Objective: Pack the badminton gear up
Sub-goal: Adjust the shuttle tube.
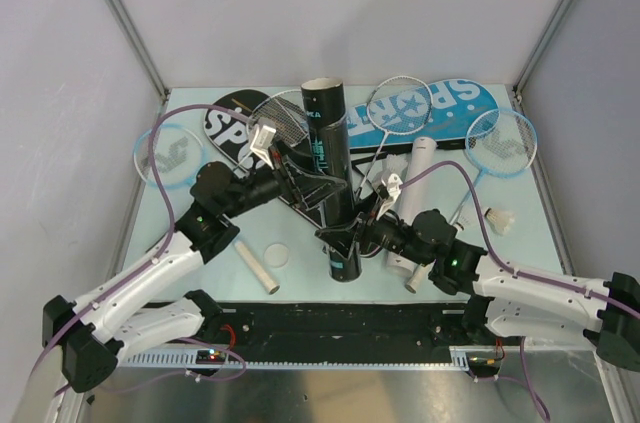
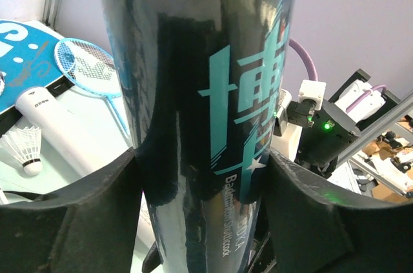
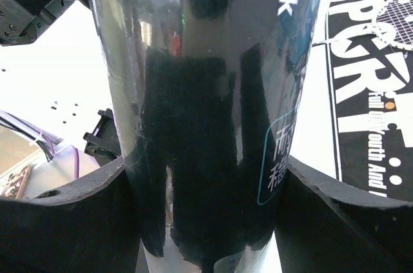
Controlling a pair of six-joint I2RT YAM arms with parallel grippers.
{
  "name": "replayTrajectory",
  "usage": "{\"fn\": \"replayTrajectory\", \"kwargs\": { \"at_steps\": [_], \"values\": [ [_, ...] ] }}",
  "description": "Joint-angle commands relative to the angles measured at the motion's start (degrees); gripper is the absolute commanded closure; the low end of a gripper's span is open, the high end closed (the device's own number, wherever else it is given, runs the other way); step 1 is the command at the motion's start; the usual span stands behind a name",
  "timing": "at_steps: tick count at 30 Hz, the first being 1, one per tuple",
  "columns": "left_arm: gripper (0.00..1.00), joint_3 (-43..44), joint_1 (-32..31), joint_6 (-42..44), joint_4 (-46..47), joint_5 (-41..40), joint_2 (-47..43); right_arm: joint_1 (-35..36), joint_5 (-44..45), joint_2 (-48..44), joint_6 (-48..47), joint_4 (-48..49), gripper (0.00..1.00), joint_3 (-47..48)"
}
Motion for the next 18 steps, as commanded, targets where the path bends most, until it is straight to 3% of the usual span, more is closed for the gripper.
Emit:
{"fn": "replayTrajectory", "kwargs": {
  "at_steps": [1,4,12,18],
  "values": [
    [0.48,1.64,-0.16,-2.32,3.49,-1.26,0.69,0.43,-0.47,-0.21,-0.46,5.15,0.57,2.05],
    [0.57,1.33,0.16,-2.93,3.53,-1.48,0.32,0.40,2.15,-1.07,-0.45,3.57,0.45,2.01],
    [0.66,-1.18,6.73,-7.53,3.45,-0.62,-0.90,-0.16,6.34,-3.96,1.65,-5.12,0.20,2.05],
    [0.71,-2.32,8.96,-6.99,3.46,1.03,-2.55,-1.29,8.24,-7.36,1.66,-11.76,0.14,2.05]
  ]
}}
